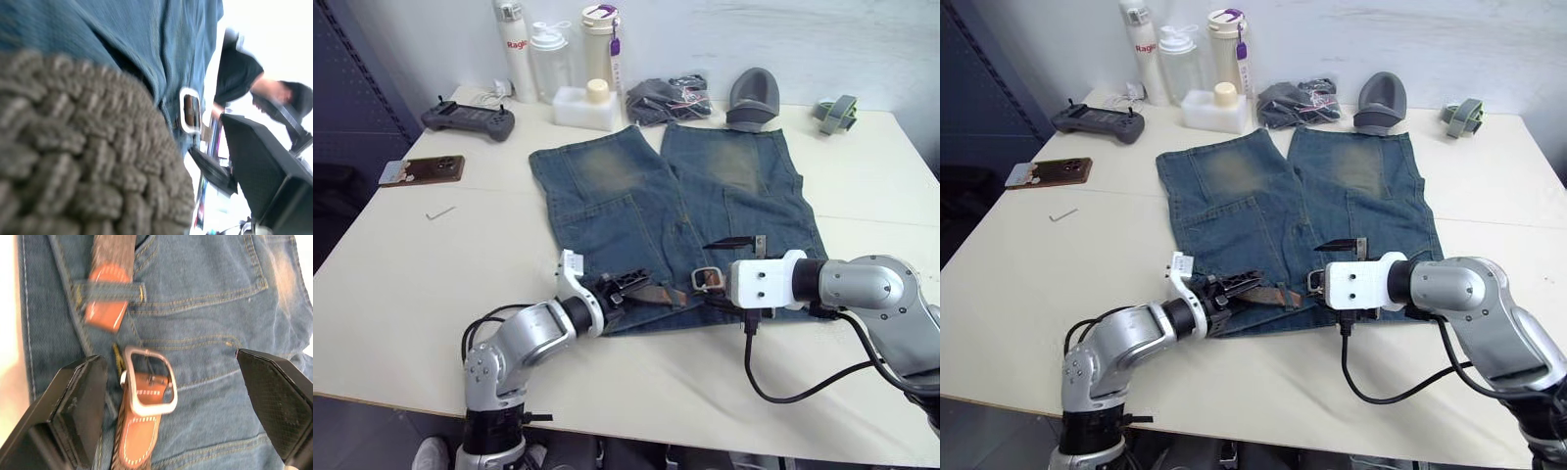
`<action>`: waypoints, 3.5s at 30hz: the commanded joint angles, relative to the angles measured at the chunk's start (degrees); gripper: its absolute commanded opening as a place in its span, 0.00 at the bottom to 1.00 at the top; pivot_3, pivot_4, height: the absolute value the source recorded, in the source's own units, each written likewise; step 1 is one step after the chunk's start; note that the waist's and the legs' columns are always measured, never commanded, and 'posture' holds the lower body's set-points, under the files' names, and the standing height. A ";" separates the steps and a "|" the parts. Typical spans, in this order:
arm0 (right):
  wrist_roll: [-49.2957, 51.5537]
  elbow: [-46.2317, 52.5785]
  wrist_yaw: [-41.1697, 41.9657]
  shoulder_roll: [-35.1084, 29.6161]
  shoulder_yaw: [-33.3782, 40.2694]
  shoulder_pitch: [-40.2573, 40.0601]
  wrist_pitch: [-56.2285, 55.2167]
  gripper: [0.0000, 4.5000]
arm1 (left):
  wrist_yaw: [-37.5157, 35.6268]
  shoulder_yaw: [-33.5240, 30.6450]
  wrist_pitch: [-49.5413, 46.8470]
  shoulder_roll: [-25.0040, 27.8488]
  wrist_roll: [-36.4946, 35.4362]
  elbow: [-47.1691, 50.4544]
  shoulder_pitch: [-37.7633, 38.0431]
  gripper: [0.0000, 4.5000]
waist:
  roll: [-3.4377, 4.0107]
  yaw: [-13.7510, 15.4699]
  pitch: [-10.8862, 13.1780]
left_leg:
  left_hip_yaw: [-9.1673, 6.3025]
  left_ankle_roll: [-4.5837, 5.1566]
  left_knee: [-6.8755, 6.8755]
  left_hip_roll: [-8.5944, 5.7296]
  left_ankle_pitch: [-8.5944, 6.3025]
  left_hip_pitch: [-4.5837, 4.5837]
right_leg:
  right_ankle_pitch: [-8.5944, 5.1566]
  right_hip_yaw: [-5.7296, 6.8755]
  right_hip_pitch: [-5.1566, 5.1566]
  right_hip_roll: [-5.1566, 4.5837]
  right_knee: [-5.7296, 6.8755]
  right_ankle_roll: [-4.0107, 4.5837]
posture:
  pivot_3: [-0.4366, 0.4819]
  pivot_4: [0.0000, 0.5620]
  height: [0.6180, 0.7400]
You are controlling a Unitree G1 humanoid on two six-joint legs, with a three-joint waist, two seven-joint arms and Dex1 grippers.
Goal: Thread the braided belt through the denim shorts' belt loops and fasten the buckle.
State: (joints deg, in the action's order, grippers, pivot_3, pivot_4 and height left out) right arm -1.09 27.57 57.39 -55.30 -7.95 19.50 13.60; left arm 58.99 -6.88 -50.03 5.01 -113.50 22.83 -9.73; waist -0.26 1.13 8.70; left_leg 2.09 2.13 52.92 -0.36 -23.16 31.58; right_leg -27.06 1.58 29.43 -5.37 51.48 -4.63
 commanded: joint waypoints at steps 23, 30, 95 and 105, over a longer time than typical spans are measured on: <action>-0.54 -10.84 1.73 5.15 -2.69 4.09 -12.50 1.00 | 1.28 -3.01 22.50 11.39 0.50 22.04 23.54 0.79 | -0.18 0.04 0.41 | 0.02 -0.06 -0.06 0.02 -0.03 -0.06 | -0.14 -0.01 0.00 0.02 -0.02 0.27 | 0.48 0.27 0.31; 0.07 -10.13 3.74 6.18 -2.82 8.67 -9.50 1.00 | -10.24 -3.75 19.81 16.05 0.50 17.93 26.32 0.52 | 0.12 0.07 0.66 | 0.02 0.04 -0.05 0.02 -0.12 -0.04 | -0.46 -0.01 0.01 0.01 -0.05 0.89 | 0.48 0.27 0.31; -9.09 1.67 -6.68 -0.04 5.45 -11.40 -22.81 1.00 | -27.59 9.42 2.24 29.86 4.38 9.14 6.51 0.00 | 0.78 1.39 0.81 | 0.00 0.26 -1.07 -0.10 0.12 -0.38 | 0.51 0.13 -0.81 -0.14 -1.95 -0.45 | 0.48 0.27 0.31; -5.42 1.40 -5.42 1.36 5.88 -7.28 -19.27 1.00 | -36.00 8.72 -0.48 35.13 0.59 4.75 8.25 0.42 | 0.67 0.85 0.89 | -0.03 0.17 -1.13 -0.10 0.17 -0.39 | 0.44 0.18 -0.78 -0.14 -1.93 -0.32 | 0.48 0.27 0.31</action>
State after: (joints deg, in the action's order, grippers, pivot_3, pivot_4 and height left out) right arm -8.23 27.44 51.77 -54.13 -3.90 11.42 -5.99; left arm 25.36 2.86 -49.22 38.30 -111.23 28.17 -2.25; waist 0.41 1.99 9.59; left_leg 2.06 2.30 51.78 -0.46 -22.99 31.19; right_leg -26.62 1.76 28.63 -5.50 49.55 -4.94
